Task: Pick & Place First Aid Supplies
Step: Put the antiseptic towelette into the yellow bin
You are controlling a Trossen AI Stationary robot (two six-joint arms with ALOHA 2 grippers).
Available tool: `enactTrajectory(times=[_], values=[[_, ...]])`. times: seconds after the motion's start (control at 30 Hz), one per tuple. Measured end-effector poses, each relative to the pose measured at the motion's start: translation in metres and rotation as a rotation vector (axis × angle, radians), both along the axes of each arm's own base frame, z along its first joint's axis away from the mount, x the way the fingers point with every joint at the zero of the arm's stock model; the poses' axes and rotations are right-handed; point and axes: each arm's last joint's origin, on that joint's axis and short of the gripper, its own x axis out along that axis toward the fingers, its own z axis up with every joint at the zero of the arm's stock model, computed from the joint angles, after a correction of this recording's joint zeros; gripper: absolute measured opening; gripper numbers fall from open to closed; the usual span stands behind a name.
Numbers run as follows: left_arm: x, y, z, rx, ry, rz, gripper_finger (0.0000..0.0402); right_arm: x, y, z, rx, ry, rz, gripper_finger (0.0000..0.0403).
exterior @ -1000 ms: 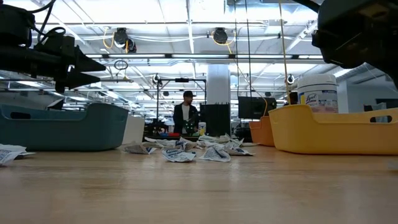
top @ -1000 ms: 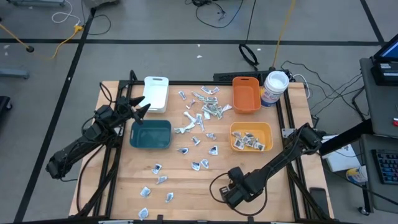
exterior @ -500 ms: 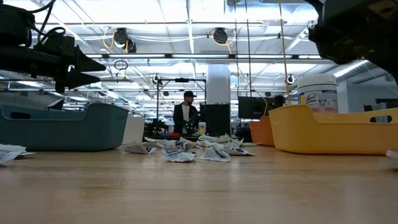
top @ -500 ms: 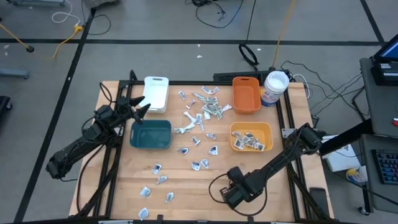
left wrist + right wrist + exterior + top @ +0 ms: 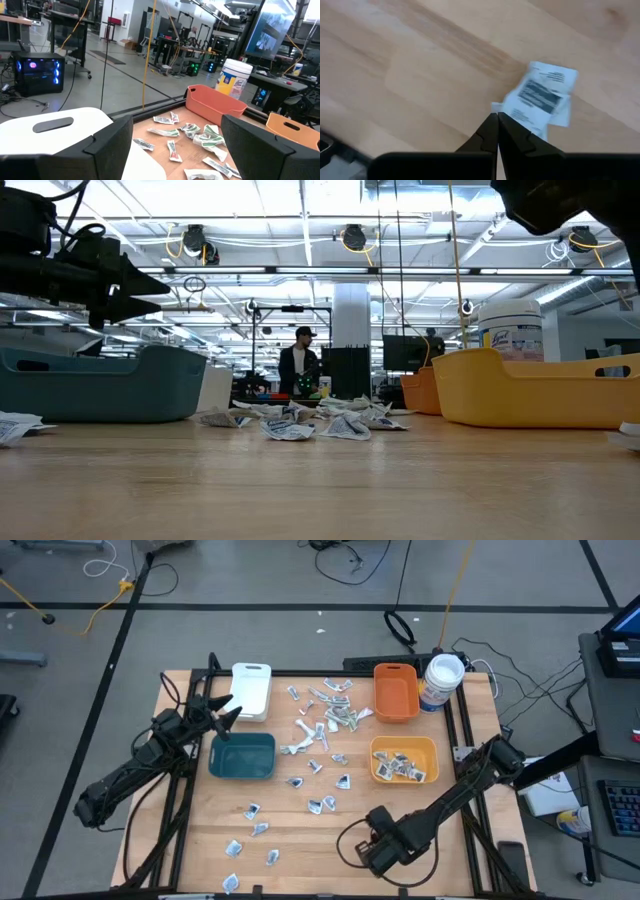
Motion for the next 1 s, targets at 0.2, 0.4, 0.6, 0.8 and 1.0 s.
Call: enactTrajectory(times=[0.2, 0.4, 0.6, 0.8, 1.0], values=[[0.0, 0.0, 0.0, 0.0, 0.0, 0.0, 0.0306, 0.001, -0.001, 0.0, 0.01, 0.009, 0.01, 0.0055], [0.0, 0.0, 0.0, 0.0, 0.0, 0.0, 0.0306, 0.002, -0.001, -0.001, 0.006, 0.001, -0.022, 0.0126], [0.0, 0.0, 0.0, 0.0, 0.0, 0.0, 0.0305, 0.005, 0.0, -0.014, -0.012, 0.029, -0.03, 0.0129], [0.0, 0.0, 0.0, 0.0, 0.0, 0.0, 0.0306, 0.006, 0.0, -0.031, -0.035, 0.079, -0.03, 0.0111], [0.0, 0.0, 0.0, 0.001, 0.0, 0.0, 0.0306, 0.005, -0.004, -0.048, -0.038, 0.113, -0.041, 0.0091]])
